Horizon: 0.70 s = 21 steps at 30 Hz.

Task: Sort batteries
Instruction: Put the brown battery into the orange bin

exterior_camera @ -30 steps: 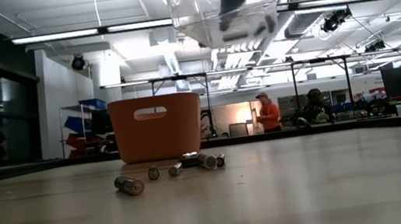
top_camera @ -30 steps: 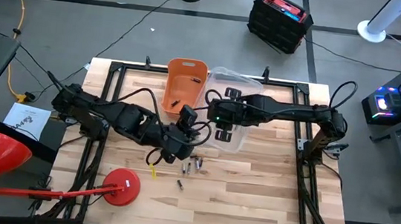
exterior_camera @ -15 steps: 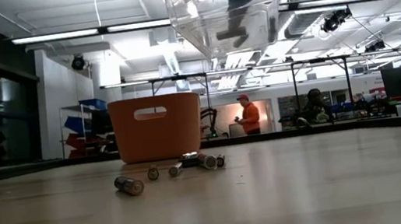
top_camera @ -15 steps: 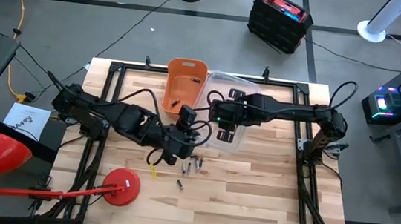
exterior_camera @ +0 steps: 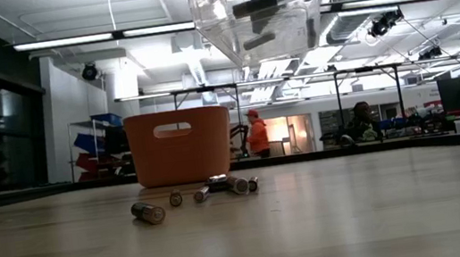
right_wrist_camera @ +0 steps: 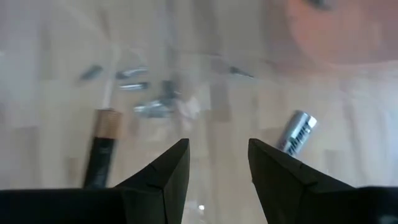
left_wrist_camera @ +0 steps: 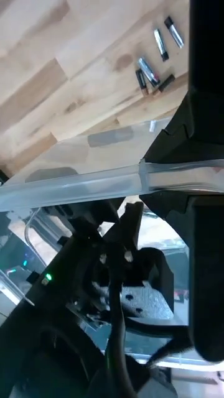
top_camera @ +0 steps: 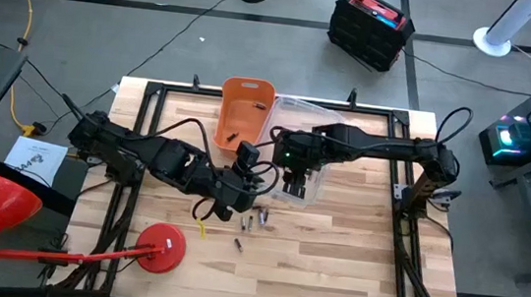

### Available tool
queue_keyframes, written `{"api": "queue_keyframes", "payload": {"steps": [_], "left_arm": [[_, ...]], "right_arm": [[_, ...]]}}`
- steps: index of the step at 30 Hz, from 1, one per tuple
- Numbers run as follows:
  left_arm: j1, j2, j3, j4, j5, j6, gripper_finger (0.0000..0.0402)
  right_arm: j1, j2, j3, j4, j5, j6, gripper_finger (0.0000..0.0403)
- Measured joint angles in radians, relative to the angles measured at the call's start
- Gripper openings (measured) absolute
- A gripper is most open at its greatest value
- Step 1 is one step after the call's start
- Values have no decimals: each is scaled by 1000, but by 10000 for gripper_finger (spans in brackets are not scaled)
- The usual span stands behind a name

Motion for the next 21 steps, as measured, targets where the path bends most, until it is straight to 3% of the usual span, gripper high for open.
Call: {"api": "queue_keyframes", "payload": {"steps": [3, 9, 21], "left_arm": [[-3, 0, 0, 0, 21, -3, 28], [15, -2, 0, -2, 177, -49, 28], [20, -2, 1, -1, 175, -54, 28]], "right_arm": [[14, 0, 0, 11, -76, 18, 158], [34, -1, 0, 20, -181, 28, 158], [38, -1, 0, -11, -218, 30, 158]]}}
